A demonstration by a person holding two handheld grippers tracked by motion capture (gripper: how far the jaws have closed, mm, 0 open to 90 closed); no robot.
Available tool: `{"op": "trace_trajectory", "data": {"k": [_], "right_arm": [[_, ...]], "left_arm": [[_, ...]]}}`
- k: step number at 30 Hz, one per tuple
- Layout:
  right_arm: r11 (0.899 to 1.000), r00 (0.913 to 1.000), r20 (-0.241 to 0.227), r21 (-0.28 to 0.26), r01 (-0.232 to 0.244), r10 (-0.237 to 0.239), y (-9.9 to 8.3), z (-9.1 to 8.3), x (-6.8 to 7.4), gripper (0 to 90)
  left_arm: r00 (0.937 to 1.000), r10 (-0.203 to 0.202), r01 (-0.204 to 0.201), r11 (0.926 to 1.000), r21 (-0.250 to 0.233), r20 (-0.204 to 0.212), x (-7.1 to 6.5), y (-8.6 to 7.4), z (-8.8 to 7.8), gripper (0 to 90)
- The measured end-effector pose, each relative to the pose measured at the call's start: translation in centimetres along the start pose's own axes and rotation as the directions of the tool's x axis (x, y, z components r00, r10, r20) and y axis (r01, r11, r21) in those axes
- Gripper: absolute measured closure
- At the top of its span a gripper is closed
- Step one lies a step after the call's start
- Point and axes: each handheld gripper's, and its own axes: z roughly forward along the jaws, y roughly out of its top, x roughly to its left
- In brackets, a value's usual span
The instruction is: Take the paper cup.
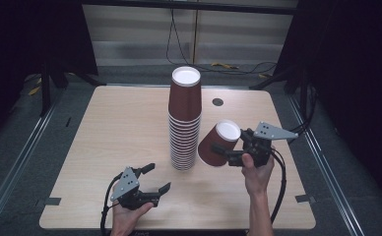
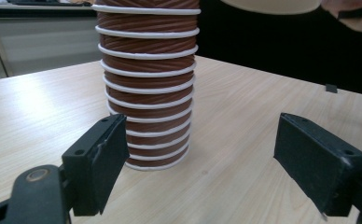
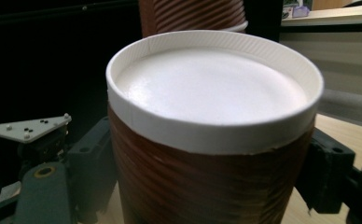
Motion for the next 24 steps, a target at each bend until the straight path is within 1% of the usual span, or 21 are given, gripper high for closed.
{"op": "trace_trajectory", "data": {"k": [4,5,6,7,8,9,11,13,16,18,20,22,24], "right_arm": [[1.0,0.9998,-0.02,0.009,-0.007,0.007,-1.1,0.6,0.5,20.1],[1.0,0.9997,-0.023,0.014,0.001,-0.001,-1.3,0.8,0.6,20.1],[1.0,0.9997,-0.025,0.017,-0.001,0.002,-1.5,0.9,0.7,20.1],[1.0,0.9995,-0.031,0.018,-0.003,0.004,-1.7,1.1,0.8,20.1],[1.0,0.9992,-0.04,0.021,-0.008,0.008,-1.9,1.3,1.0,20.1],[1.0,0.9991,-0.042,0.023,-0.006,0.007,-2.1,1.4,1.1,20.1],[1.0,0.9984,-0.054,0.028,-0.011,0.013,-2.5,1.7,1.2,20.1],[0.999,0.9983,-0.056,0.039,-0.014,0.016,-2.9,2.0,1.4,20.1],[0.999,0.9973,-0.073,0.049,-0.002,0.006,-3.1,2.5,1.8,20.1],[0.999,0.9968,-0.08,0.052,0.0,0.004,-3.2,2.7,2.1,20.1],[0.998,0.9962,-0.087,0.055,0.006,-0.001,-3.4,2.9,2.2,20.1],[0.998,0.9955,-0.094,0.055,-0.001,0.007,-3.9,3.1,2.3,20.1],[0.998,0.9945,-0.104,0.063,-0.009,0.015,-4.4,3.4,2.2,20.1]], "left_arm": [[0.9999,0.011,-0.01,0.9999,-0.003,0.013,-0.3,0.2,0.1,17.7],[0.9998,0.013,-0.013,0.9999,-0.004,0.014,-0.4,0.3,0.2,17.7],[0.9998,0.018,-0.018,0.9998,-0.002,0.013,-0.5,0.3,0.2,17.8],[0.9998,0.017,-0.016,0.9999,-0.002,0.013,-0.5,0.4,0.3,19.0],[0.9996,0.028,-0.028,0.9996,0.004,0.011,-0.5,0.4,0.3,20.3],[0.9997,0.018,-0.019,0.9998,0.004,0.018,-0.7,0.5,0.4,20.7],[0.9991,0.028,-0.029,0.9996,0.006,0.033,-0.8,0.5,0.5,19.5],[0.9984,0.041,-0.042,0.9991,0.011,0.039,-1.0,0.5,0.6,17.1],[0.9982,0.036,-0.036,0.9993,0.004,0.049,-1.0,0.6,0.6,17.3],[0.998,0.032,-0.031,0.9994,-0.012,0.055,-1.0,0.7,0.5,18.0],[0.9976,0.037,-0.036,0.9992,-0.016,0.058,-1.1,0.8,0.5,18.3],[0.9976,0.036,-0.035,0.9992,-0.02,0.058,-1.2,0.8,0.6,18.5],[0.9967,0.046,-0.044,0.9988,-0.02,0.068,-1.6,1.0,0.9,18.4]]}}
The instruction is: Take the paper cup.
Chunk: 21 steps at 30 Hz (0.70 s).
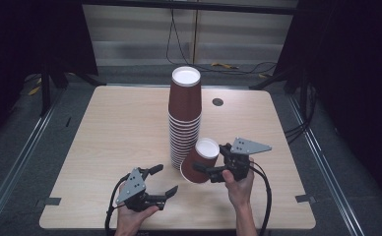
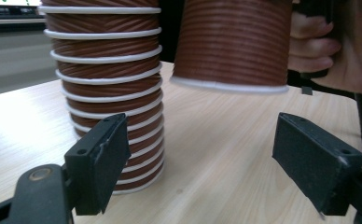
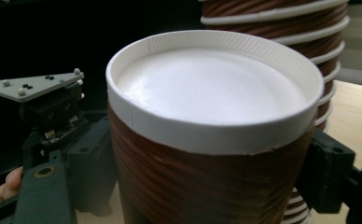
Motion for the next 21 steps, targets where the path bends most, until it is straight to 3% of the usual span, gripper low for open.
{"op": "trace_trajectory", "data": {"k": [9,14,21], "right_arm": [[1.0,0.9995,-0.032,0.02,0.009,-0.008,-1.1,0.7,0.4,20.1],[1.0,0.9989,-0.047,0.022,-0.004,0.005,-1.7,1.2,0.5,20.1],[0.999,0.9962,-0.087,0.041,0.007,-0.003,-2.0,2.3,1.1,20.1]], "left_arm": [[0.9996,0.016,-0.017,0.9997,0.018,0.022,-0.6,0.2,0.7,15.6],[0.9982,0.008,-0.009,0.9996,0.026,0.06,-0.7,0.2,1.0,15.6],[0.9974,0.007,-0.009,0.9996,0.028,0.072,-0.9,0.0,1.4,15.7]]}}
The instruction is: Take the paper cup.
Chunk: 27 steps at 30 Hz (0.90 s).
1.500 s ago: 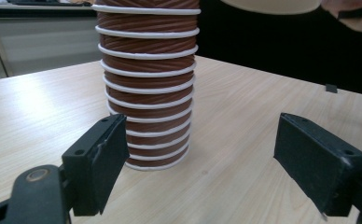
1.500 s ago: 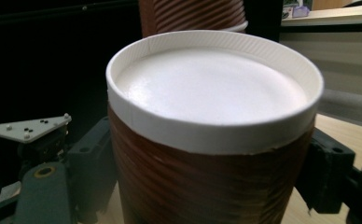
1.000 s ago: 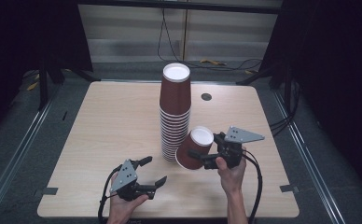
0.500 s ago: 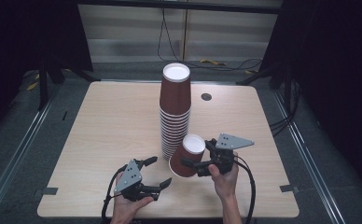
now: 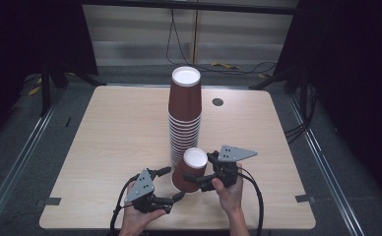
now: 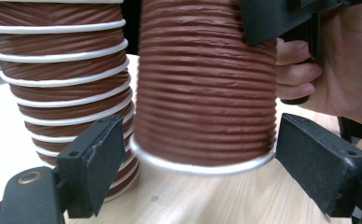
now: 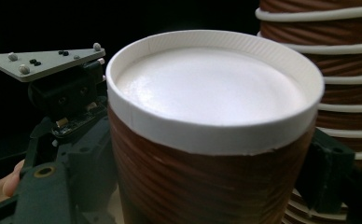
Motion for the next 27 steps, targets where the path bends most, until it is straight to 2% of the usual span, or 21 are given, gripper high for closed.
{"op": "trace_trajectory", "data": {"k": [4,18,21,24,27], "right_arm": [[1.0,1.0,-0.009,0.008,0.003,-0.003,-0.1,0.5,0.2,20.1],[1.0,0.9993,-0.035,0.0,-0.017,0.017,-1.0,1.2,0.5,20.1],[1.0,0.999,-0.043,-0.004,-0.012,0.012,-1.1,1.5,0.7,20.1],[1.0,0.9985,-0.054,-0.002,-0.01,0.01,-1.1,1.8,0.8,20.1],[1.0,0.9976,-0.069,-0.008,-0.008,0.007,-1.1,2.2,1.0,20.1]], "left_arm": [[1.0,0.005,-0.005,1.0,0.008,-0.006,-0.1,-0.1,0.3,15.2],[0.9999,-0.014,0.014,0.9999,0.004,-0.001,-0.2,-0.3,1.2,7.8],[0.9997,-0.023,0.023,0.9996,0.013,-0.005,-0.1,-0.3,1.4,6.9],[0.9993,-0.037,0.037,0.9993,0.002,0.006,-0.1,-0.4,1.5,6.3],[0.9988,-0.05,0.05,0.9987,-0.005,-0.002,0.0,-0.3,1.6,6.2]]}}
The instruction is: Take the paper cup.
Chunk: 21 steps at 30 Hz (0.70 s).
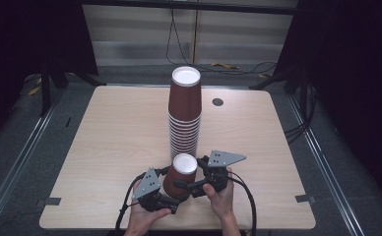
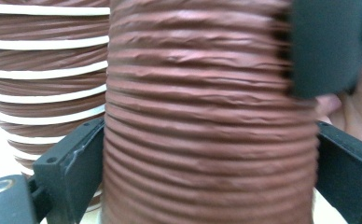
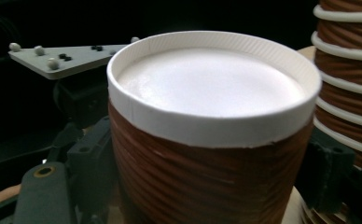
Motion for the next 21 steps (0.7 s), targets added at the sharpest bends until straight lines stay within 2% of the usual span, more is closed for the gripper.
{"op": "trace_trajectory", "data": {"k": [12,19,21], "right_arm": [[1.0,0.9998,-0.018,0.003,-0.003,0.003,-0.12,0.42,0.04,18.2],[1.0,0.9999,-0.014,0.012,-0.001,0.001,-0.06,0.43,-0.01,13.8],[1.0,0.9999,-0.015,0.01,0.0,0.001,-0.05,0.41,-0.03,13.6]], "left_arm": [[0.9998,0.019,-0.019,0.9997,0.016,-0.01,0.06,0.0,-0.36,11.0],[0.9999,0.012,-0.013,0.9995,0.027,0.011,0.14,0.04,-0.32,11.5],[0.9995,0.024,-0.025,0.999,0.037,0.02,0.19,0.02,-0.3,11.7]]}}
